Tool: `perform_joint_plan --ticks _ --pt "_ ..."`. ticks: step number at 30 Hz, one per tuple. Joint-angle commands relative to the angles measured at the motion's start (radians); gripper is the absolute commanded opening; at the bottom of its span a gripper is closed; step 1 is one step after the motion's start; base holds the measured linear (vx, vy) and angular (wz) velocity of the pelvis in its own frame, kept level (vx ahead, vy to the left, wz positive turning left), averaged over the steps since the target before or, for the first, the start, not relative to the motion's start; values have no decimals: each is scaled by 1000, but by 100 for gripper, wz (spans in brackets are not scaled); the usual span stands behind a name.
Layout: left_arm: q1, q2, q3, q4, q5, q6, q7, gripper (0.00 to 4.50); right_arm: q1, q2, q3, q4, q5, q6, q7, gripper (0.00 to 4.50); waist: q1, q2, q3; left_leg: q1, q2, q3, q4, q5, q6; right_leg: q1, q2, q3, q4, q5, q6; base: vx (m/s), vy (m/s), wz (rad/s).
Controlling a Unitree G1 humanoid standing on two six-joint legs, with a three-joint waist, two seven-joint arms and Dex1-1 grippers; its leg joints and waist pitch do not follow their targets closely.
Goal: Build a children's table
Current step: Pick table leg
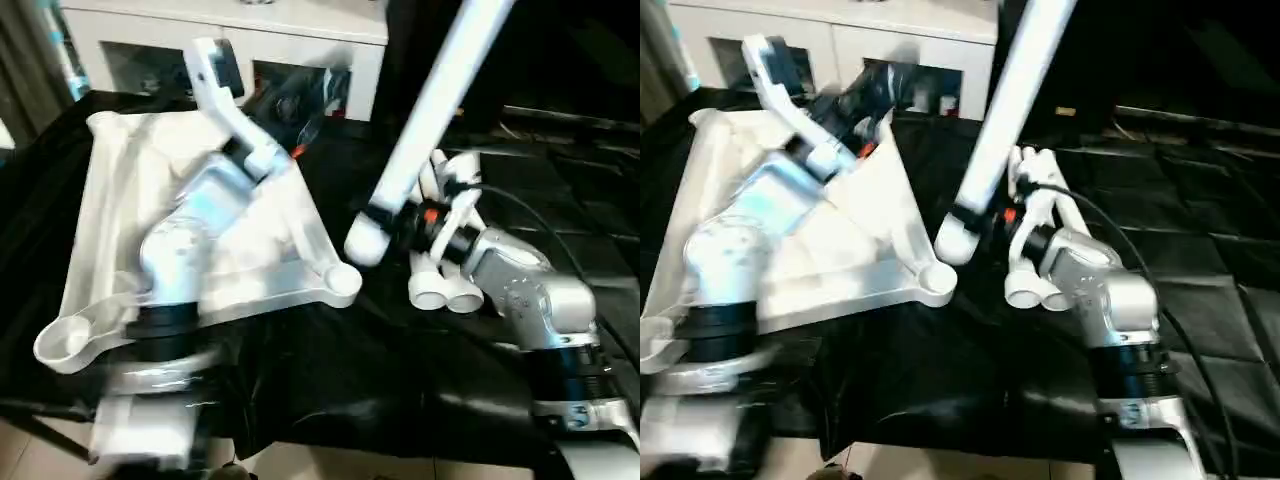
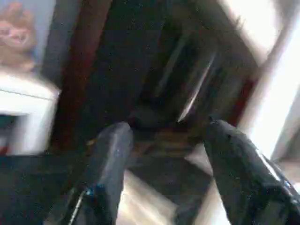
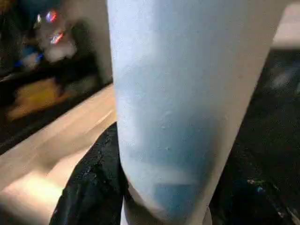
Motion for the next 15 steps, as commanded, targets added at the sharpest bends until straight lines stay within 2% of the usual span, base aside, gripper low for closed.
perform_joint_plan --ticks 1,2,3,5,6,8,9,10,11,12,13,14,15 --pt "66 39 -95 -8 125 -31 -37 288 18 10 -38 -35 2 -20 -39 191 -1 12 -79 14 26 -3 -68 -163 -26 49 -59 35 -70 -172 -145 0 0 0" --pt "101 55 -106 -8 135 -40 -36 288 29 19 -39 -48 -10 -22 -63 191 3 23 -81 15 26 -4 -69 -154 -31 49 -59 36 -69 -149 -150 0 0 0" --pt "111 59 -109 -9 135 -40 -35 288 34 20 -38 -52 -14 -24 -68 191 2 23 -81 15 26 -2 -69 -155 -34 47 -58 36 -70 -142 -154 0 0 0" --pt "182 79 -116 -10 131 -50 -49 288 69 23 -8 -72 -65 -33 -119 191 9 38 -82 16 25 -5 -70 -173 -51 47 -58 34 -66 -106 -177 0 0 0" --pt "208 94 -127 -11 141 -65 -61 288 83 24 -2 -76 -58 8 -129 191 8 32 -80 14 24 -4 -72 -180 -54 48 -56 33 -69 -110 -177 0 0 0" --pt "223 106 -140 -14 150 -73 -65 288 92 23 1 -75 -51 30 -134 191 6 36 -78 16 21 -5 -75 -240 -58 49 -57 35 -74 -173 -169 0 0 0" --pt "231 114 -157 -13 161 -82 -67 288 99 28 -10 -64 -45 27 -148 191 9 40 -78 16 21 -5 -75 -246 -57 48 -59 35 -75 -186 -166 0 0 0" --pt "247 129 -175 -2 172 -108 -95 288 114 33 -2 -45 -69 3 -160 191 13 56 -77 17 21 -9 -75 -263 -59 43 -62 36 -79 -217 -160 0 0 0" --pt "261 141 -191 14 180 -123 -132 288 129 37 5 -24 -99 -32 -173 191 7 45 -75 13 19 -7 -77 -273 -60 45 -61 35 -84 -242 -152 0 0 0" --pt "264 142 -194 19 182 -121 -141 288 133 38 6 -20 -104 -38 -175 191 12 75 -77 16 18 -11 -75 -280 -68 42 -63 36 -79 -244 -152 0 0 0" --pt "268 163 -211 49 197 -135 -186 288 146 35 15 -32 -115 -36 -175 191 3 56 -76 13 17 -7 -76 -286 -66 45 -59 35 -84 -242 -150 0 0 0" --pt "269 178 -225 74 210 -154 -216 288 155 30 23 -42 -120 -34 -171 191 4 85 -77 13 14 -10 -74 -289 -64 44 -58 36 -88 -231 -149 0 0 0" --pt "263 204 -242 109 228 -178 -251 288 162 24 29 -58 -111 -16 -163 191 1 75 -75 11 12 -10 -75 -287 -57 45 -55 35 -89 -229 -146 0 0 0"
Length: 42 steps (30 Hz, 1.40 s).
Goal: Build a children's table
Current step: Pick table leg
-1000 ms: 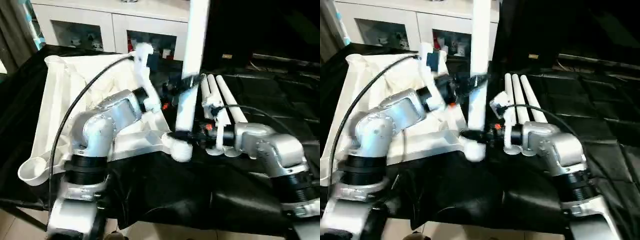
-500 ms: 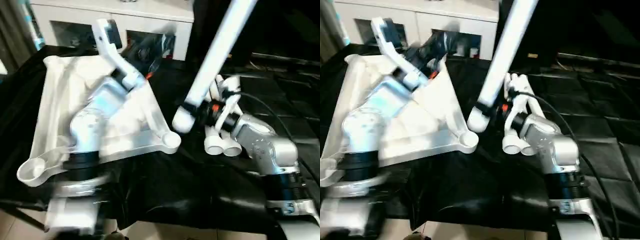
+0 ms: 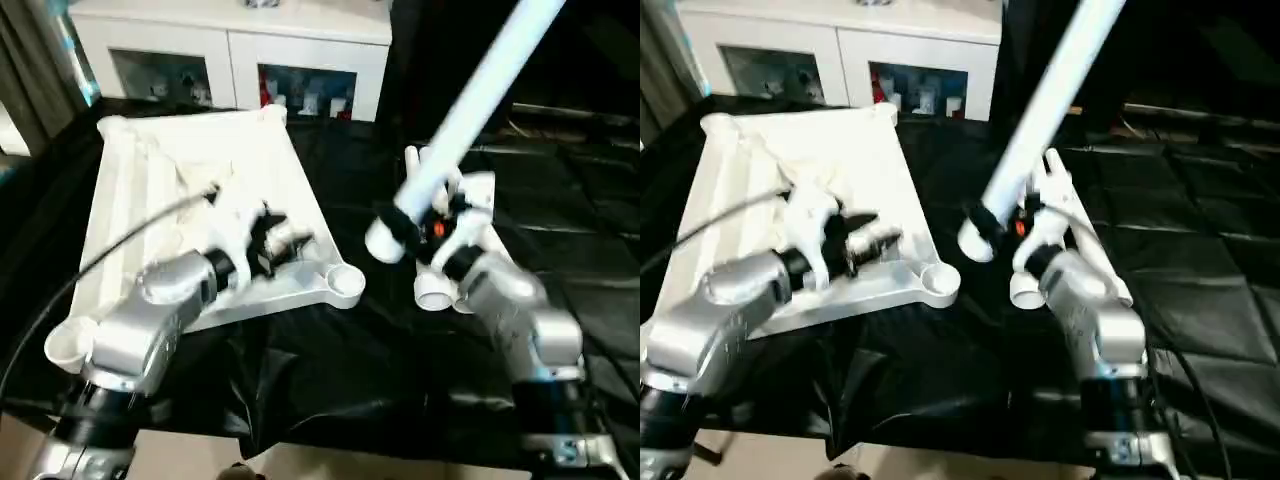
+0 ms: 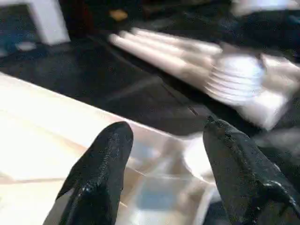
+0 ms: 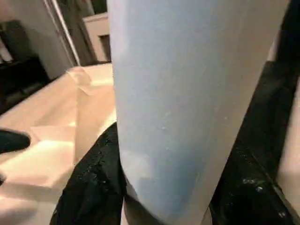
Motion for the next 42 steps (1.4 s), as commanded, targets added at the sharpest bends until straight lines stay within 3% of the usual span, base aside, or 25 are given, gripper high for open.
perform_joint_plan --ticks 1,2,3,5,6,7,8,9,10,12,13,16,18,19,20,22,23,26,29,42 --pt "-12 51 -35 77 48 -47 -82 288 11 -18 19 -36 -4 10 14 191 0 15 -75 12 12 -8 -75 -276 -49 47 -54 35 -83 -222 -146 0 0 0" --pt "-18 59 -43 96 55 -54 -94 288 11 -24 22 -34 -2 14 20 191 0 21 -78 8 12 -9 -73 -252 -43 51 -56 36 -78 -213 -149 0 0 0" --pt "-18 60 -44 97 55 -55 -95 288 11 -24 22 -34 -1 14 20 191 0 22 -77 7 11 -8 -72 -244 -40 50 -56 36 -80 -216 -149 0 0 0" --pt "-29 74 -50 127 48 -40 -129 304 6 -33 34 -17 -16 8 26 191 0 35 -79 9 15 -7 -70 -230 -39 47 -57 37 -77 -210 -167 0 0 0" --pt "-29 74 -50 127 48 -40 -129 314 6 -33 34 -17 -16 8 26 191 0 35 -78 10 15 -7 -70 -234 -40 46 -57 36 -78 -213 -171 0 0 0" --pt "-50 88 -50 169 46 -29 -163 321 -8 -42 46 -8 -28 11 39 191 -5 23 -77 10 14 -4 -70 -234 -38 46 -55 36 -81 -218 -173 0 0 0" --pt "-76 94 -50 212 55 -34 -180 321 -28 -51 49 1 -30 14 56 191 -3 26 -79 13 13 -4 -70 -229 -34 44 -54 36 -77 -230 -175 0 0 0" --pt "-99 94 -47 252 60 -40 -189 324 -45 -57 49 11 -28 13 70 191 -5 22 -78 12 12 -2 -70 -232 -31 44 -54 36 -80 -239 -172 0 0 0" --pt "-107 93 -46 265 62 -43 -192 324 -50 -59 49 14 -28 13 74 191 -6 26 -77 14 12 -4 -70 -242 -33 44 -55 36 -80 -258 -168 0 0 0" --pt "-122 80 -36 310 50 -53 -207 348 -63 -65 45 41 -30 6 79 191 -6 22 -78 14 15 -3 -69 -232 -33 44 -58 37 -81 -252 -168 0 0 0" --pt "-117 74 -32 314 26 -45 -240 358 -64 -75 52 52 -40 4 79 191 -6 30 -80 14 16 -3 -68 -212 -33 45 -61 38 -77 -222 -177 0 0 0" --pt "-111 74 -61 312 6 -17 -316 393 -70 -90 47 42 -34 23 78 191 -6 32 -87 14 16 0 -64 -177 -28 47 -56 37 -69 -123 -202 0 0 0" --pt "-124 77 -87 334 26 -23 -340 405 -79 -95 39 42 -31 30 82 191 -7 24 -87 11 17 2 -63 -169 -15 50 -56 37 -68 -94 -211 0 0 0" --pt "-129 74 -87 340 25 -23 -344 410 -80 -96 38 42 -31 31 83 191 -6 26 -86 10 16 2 -63 -173 -12 50 -57 36 -68 -108 -210 0 0 0" --pt "-145 59 -85 363 19 -26 -360 419 -84 -101 35 45 -29 36 88 191 -6 20 -84 10 16 2 -65 -180 -10 51 -58 36 -71 -137 -206 0 0 0" --pt "-165 44 -78 390 14 -31 -375 442 -84 -109 43 50 -38 32 99 191 -5 23 -83 13 17 4 -64 -194 -13 49 -61 37 -77 -183 -198 0 0 0" --pt "-168 44 -79 395 15 -32 -381 448 -83 -111 47 50 -40 30 102 191 -5 29 -83 12 18 1 -65 -198 -17 50 -62 37 -76 -195 -196 0 0 0" --pt "-175 51 -94 427 54 -59 -379 450 -82 -111 55 45 -40 30 103 191 -9 22 -82 9 16 1 -65 -193 -14 52 -59 37 -79 -188 -188 0 0 0" --pt "-182 52 -99 462 69 -73 -383 450 -82 -108 63 27 -35 39 109 191 -15 23 -85 8 16 1 -64 -177 -11 54 -59 37 -75 -160 -192 0 0 0" --pt "-157 68 -62 453 47 -57 -431 351 -93 -114 79 32 -36 40 139 191 -25 14 -83 8 18 3 -64 -170 4 52 -61 37 -74 -170 -212 0 0 0"
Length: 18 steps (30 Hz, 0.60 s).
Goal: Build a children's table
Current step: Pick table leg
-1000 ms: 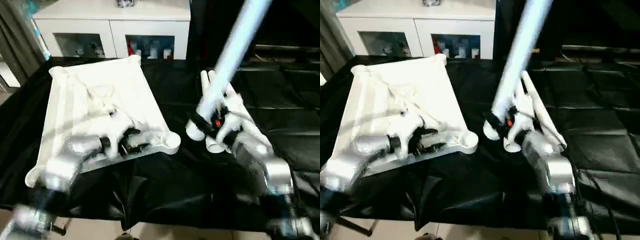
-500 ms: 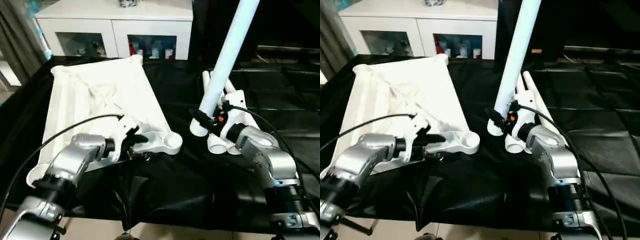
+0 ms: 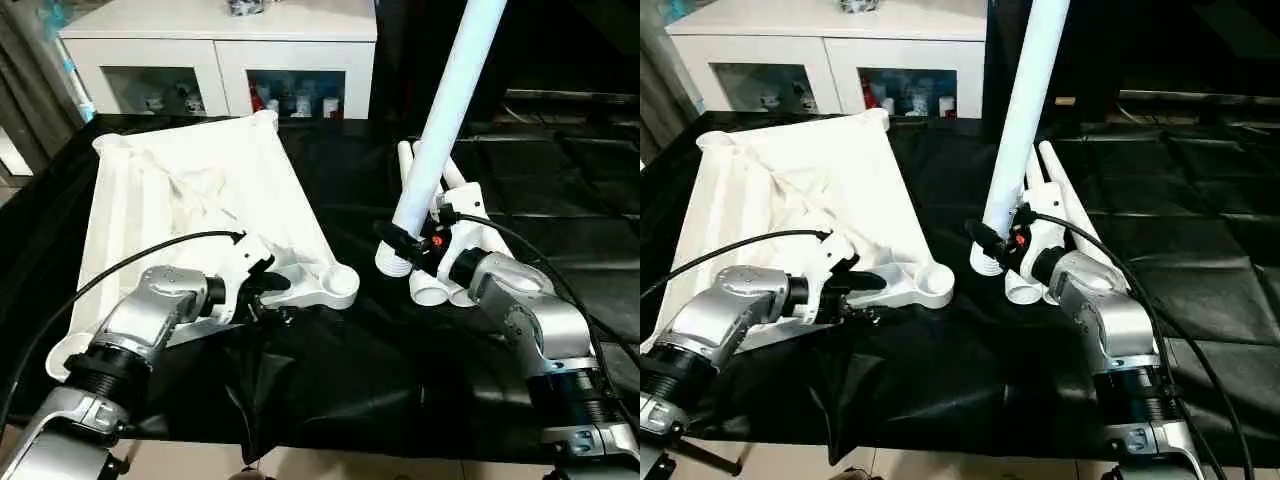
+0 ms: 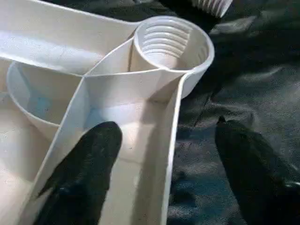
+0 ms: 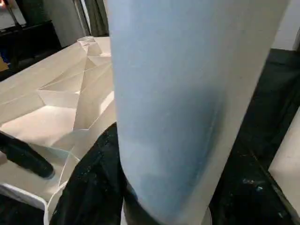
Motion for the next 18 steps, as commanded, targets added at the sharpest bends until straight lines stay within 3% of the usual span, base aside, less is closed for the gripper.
perform_joint_plan --ticks 1,4,6,10,11,14,18 --pt "13 17 13 -13 0 5 -13 337 -18 -4 13 -18 -4 -4 10 191 1 -9 -79 11 18 -1 -64 -172 4 54 -61 37 -74 -175 -210 0 0 0" --pt "19 21 14 -7 6 1 -15 326 -23 -3 15 -17 -3 -2 13 191 0 -11 -79 12 18 0 -64 -175 4 54 -61 38 -76 -183 -207 0 0 0" --pt "26 25 16 -7 9 2 -19 295 -32 -1 14 -13 -1 0 20 191 1 -14 -78 12 18 0 -64 -179 5 53 -62 38 -77 -200 -203 0 0 0" --pt "35 31 20 -7 16 -3 -19 273 -44 5 19 -3 0 -2 30 191 1 -14 -78 12 19 -1 -65 -177 5 52 -62 38 -76 -204 -199 0 0 0" --pt "35 31 20 -7 16 -3 -19 246 -44 6 19 -3 0 -2 30 191 0 -15 -77 11 19 0 -65 -176 5 52 -62 38 -76 -205 -199 0 0 0" --pt "39 34 22 -8 24 -18 -12 241 -50 13 24 1 0 -3 30 191 1 -16 -77 12 20 0 -66 -172 6 51 -63 38 -76 -206 -197 0 0 0" --pt "42 38 24 -9 24 -20 -19 195 -52 15 26 3 -2 -2 34 191 1 -18 -78 12 20 0 -66 -175 2 51 -63 39 -75 -203 -196 0 0 0"
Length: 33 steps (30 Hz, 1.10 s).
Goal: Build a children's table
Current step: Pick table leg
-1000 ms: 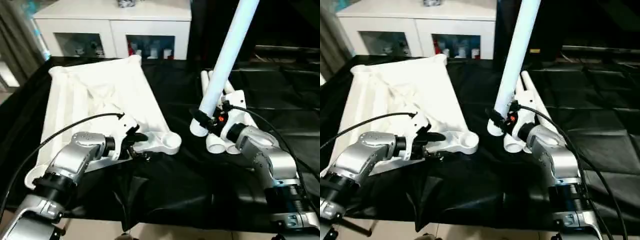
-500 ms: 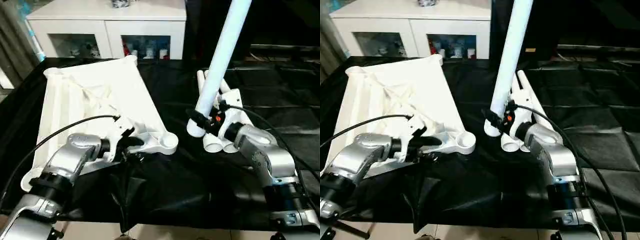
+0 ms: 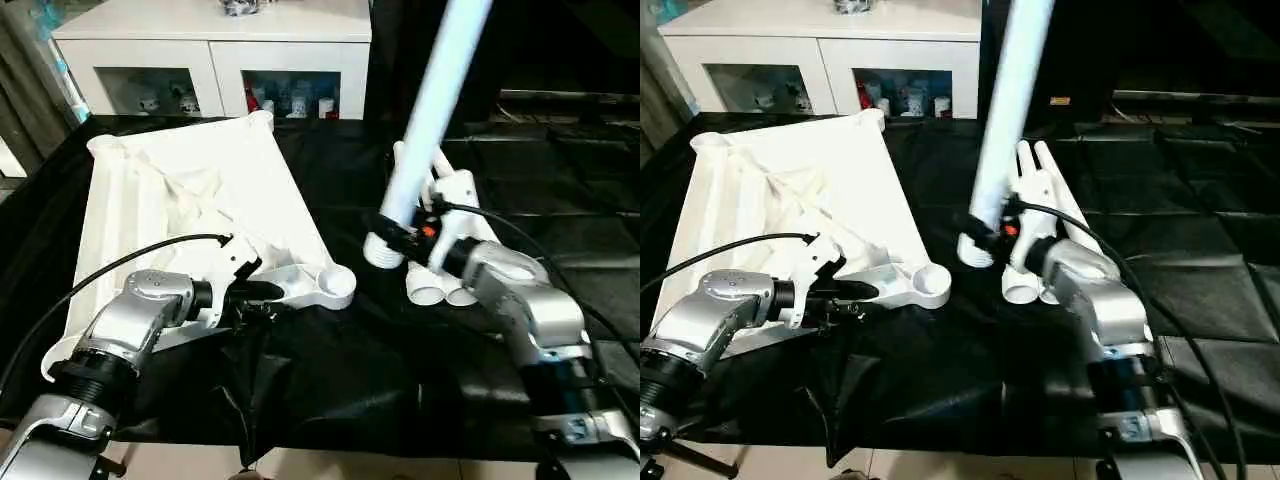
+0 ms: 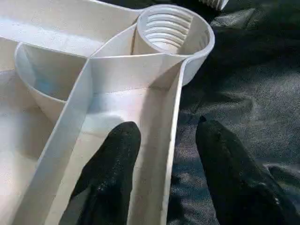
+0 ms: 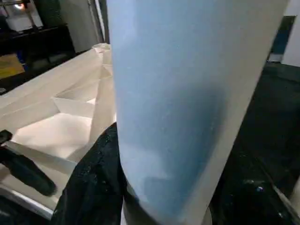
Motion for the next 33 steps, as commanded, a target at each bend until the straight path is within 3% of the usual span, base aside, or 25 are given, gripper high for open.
perform_joint_plan --ticks 1,14,22,26,33 --pt "17 15 10 -5 16 -3 -2 182 -15 -1 0 -1 -3 -2 12 191 3 -8 -76 12 20 -1 -67 -175 1 51 -63 39 -75 -198 -197 0 0 0" --pt "37 27 -5 1 50 -40 -5 73 -17 0 11 8 -4 -4 30 191 2 -12 -76 11 20 -1 -67 -178 0 52 -63 39 -74 -190 -198 0 0 0" --pt "41 37 -26 -2 84 -80 -10 10 -27 2 60 16 -2 28 89 191 -1 -10 -75 13 21 -3 -70 -194 -3 51 -64 39 -76 -216 -195 0 0 0" --pt "46 37 -36 -21 93 -102 -19 1 -31 3 91 35 -21 23 105 191 -2 -12 -76 12 22 -2 -68 -187 -2 51 -64 40 -72 -177 -209 0 0 0" --pt "34 27 -50 -46 112 -114 -30 0 -71 24 122 110 -42 11 128 191 -1 -14 -75 14 24 -2 -69 -203 -7 49 -66 40 -74 -204 -211 0 0 0"
